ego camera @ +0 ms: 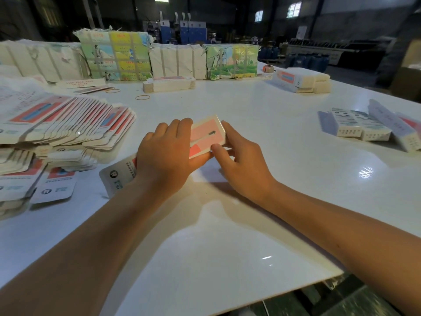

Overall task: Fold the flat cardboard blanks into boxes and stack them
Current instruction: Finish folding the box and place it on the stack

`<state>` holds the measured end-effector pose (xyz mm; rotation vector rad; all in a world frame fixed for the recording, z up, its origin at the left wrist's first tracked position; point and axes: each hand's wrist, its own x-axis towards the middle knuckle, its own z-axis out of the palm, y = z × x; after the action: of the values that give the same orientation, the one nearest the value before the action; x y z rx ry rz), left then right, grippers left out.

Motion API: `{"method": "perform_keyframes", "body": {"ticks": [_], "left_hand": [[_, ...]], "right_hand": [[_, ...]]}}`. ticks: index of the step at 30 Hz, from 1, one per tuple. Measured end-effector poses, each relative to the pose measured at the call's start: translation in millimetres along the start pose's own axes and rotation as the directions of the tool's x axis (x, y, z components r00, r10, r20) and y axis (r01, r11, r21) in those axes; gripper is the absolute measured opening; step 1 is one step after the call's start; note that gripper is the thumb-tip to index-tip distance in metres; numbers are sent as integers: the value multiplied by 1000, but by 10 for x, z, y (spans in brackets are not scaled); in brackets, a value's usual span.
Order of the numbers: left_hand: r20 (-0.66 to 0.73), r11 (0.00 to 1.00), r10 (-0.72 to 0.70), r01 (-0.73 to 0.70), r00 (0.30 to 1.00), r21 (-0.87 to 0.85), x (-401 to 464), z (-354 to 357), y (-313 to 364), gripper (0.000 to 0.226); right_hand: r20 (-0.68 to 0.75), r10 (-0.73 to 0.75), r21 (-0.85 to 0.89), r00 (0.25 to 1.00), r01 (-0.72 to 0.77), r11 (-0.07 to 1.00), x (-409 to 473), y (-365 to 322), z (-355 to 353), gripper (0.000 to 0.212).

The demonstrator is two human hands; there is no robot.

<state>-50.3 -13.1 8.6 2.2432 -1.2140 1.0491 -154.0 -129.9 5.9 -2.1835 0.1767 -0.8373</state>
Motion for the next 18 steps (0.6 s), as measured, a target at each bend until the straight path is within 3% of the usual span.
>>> {"method": "perform_keyframes", "body": {"ticks": [2, 6, 12, 16, 18], "left_hand": [[6, 1000, -2, 2, 1000, -2, -5, -2, 13, 62], [0, 1000, -20, 20, 1000, -3, -9, -19, 8, 55], [27, 999, -5, 6, 1000, -43, -13, -68, -44, 63], [68, 996, 72, -69, 995, -53, 2, -97, -112, 60], [114, 988, 152, -147, 982, -51, -4, -102, -111, 63]], "right_hand": [[16, -29, 24, 999, 29, 999, -17, -16, 21, 30], [22, -68, 65, 997, 66, 996, -44, -18, 29, 42], [128, -44, 49, 991, 38, 998, -9, 42, -8, 58], [110, -199, -121, 974, 212, 970, 49, 57, -92, 71], [168, -284, -251, 944, 320, 914, 70, 88, -121, 81]]}}
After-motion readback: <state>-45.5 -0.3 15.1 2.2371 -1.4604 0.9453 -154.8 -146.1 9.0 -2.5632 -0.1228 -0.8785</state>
